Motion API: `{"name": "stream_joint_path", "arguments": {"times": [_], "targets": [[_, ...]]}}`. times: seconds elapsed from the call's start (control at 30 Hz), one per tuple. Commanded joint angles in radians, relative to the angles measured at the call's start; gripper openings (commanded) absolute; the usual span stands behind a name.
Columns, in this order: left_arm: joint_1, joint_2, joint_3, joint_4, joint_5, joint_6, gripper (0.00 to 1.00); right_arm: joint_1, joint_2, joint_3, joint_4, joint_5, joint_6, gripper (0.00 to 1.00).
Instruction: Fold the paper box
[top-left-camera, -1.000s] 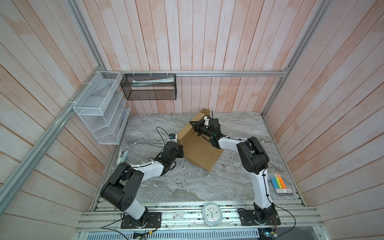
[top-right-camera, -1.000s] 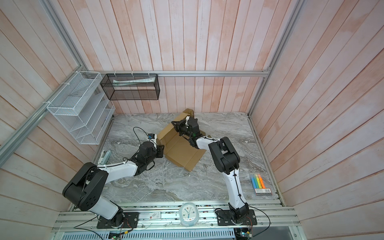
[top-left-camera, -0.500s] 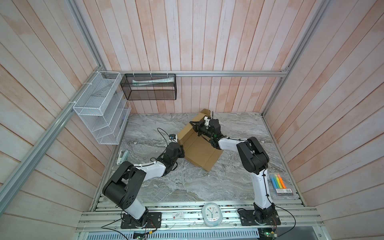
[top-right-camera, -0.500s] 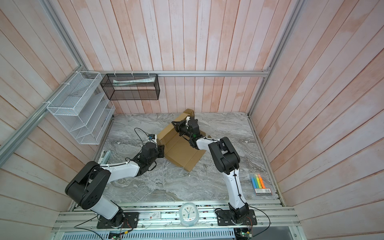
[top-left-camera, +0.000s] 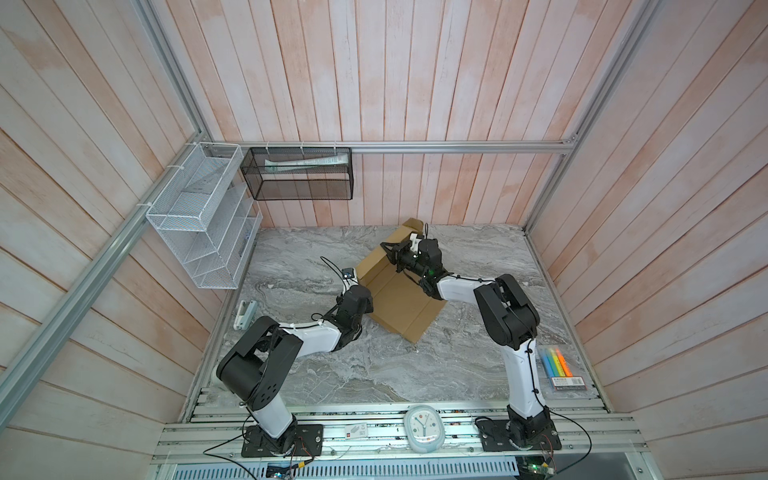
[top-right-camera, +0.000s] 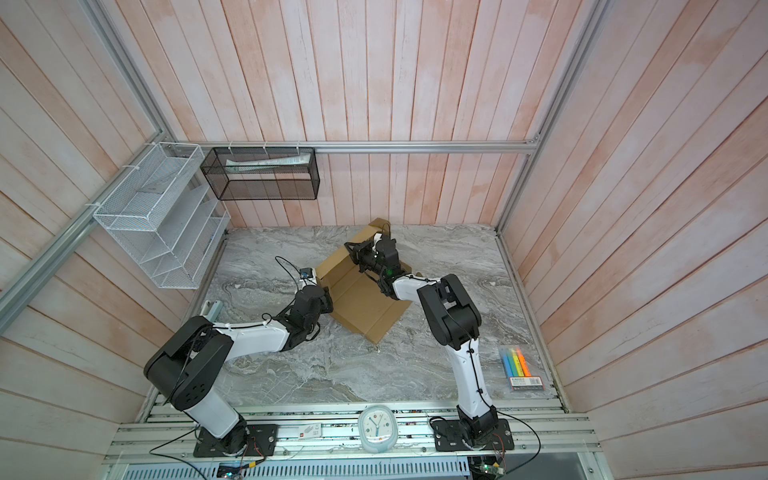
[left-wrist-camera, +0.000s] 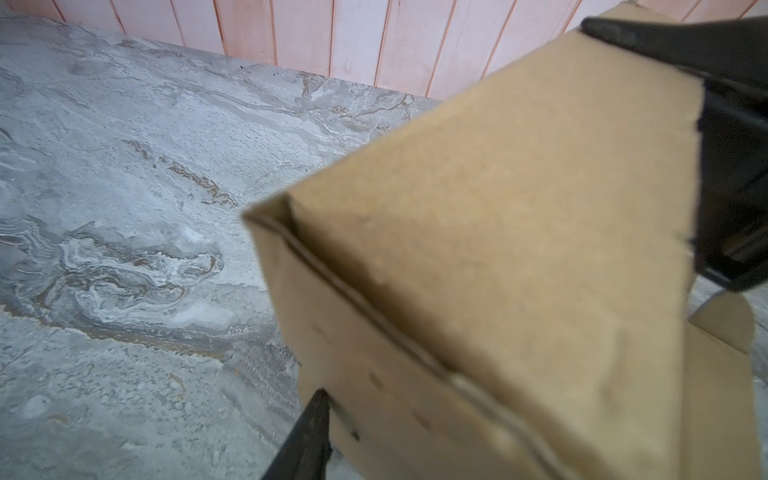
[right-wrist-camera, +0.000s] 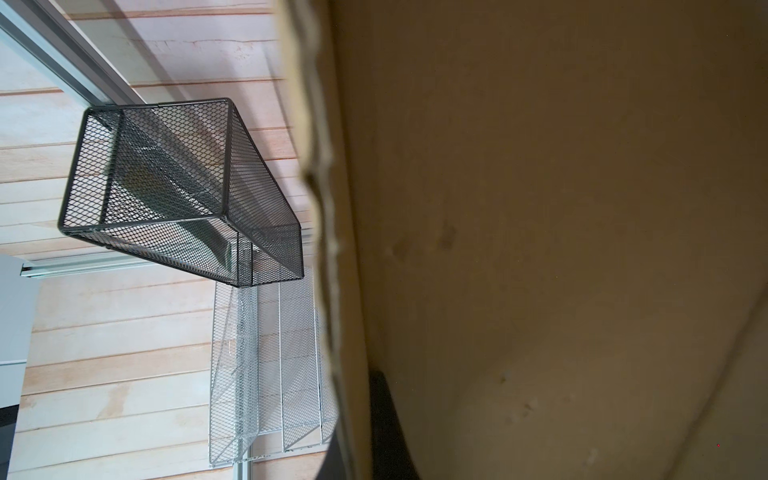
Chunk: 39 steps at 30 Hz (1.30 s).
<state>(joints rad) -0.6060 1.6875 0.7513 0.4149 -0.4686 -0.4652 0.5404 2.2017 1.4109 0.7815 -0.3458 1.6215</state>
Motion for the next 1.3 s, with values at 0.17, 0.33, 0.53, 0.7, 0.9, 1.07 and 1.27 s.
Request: {"name": "stream_joint_path", "arguments": {"times": [0.17, 0.33, 0.53, 0.7, 0.9, 1.07, 1.27], "targets": [[-0.008, 0.058, 0.093, 0.073, -0.095, 0.001, 0.33, 0.045, 0.018, -0.027, -0.133, -0.085, 0.038, 0.00], [-0.008, 0.067, 0.097, 0.079, -0.122, 0.007, 0.24, 0.044, 0.024, -0.018, -0.137, -0.089, 0.038, 0.00], [-0.008, 0.070, 0.098, 0.093, -0.137, 0.023, 0.17, 0.047, 0.029, -0.006, -0.142, -0.094, 0.035, 0.00], [-0.008, 0.070, 0.098, 0.105, -0.140, 0.033, 0.10, 0.047, 0.024, -0.004, -0.140, -0.098, 0.029, 0.00], [-0.008, 0.070, 0.093, 0.124, -0.126, 0.043, 0.00, 0.046, 0.015, -0.015, -0.119, -0.108, 0.014, 0.02], [-0.006, 0.067, 0.086, 0.129, -0.120, 0.042, 0.00, 0.043, -0.013, -0.032, -0.139, -0.103, -0.033, 0.08], [-0.005, 0.050, 0.074, 0.146, -0.109, 0.060, 0.00, 0.040, -0.051, -0.062, -0.160, -0.101, -0.081, 0.17]]}}
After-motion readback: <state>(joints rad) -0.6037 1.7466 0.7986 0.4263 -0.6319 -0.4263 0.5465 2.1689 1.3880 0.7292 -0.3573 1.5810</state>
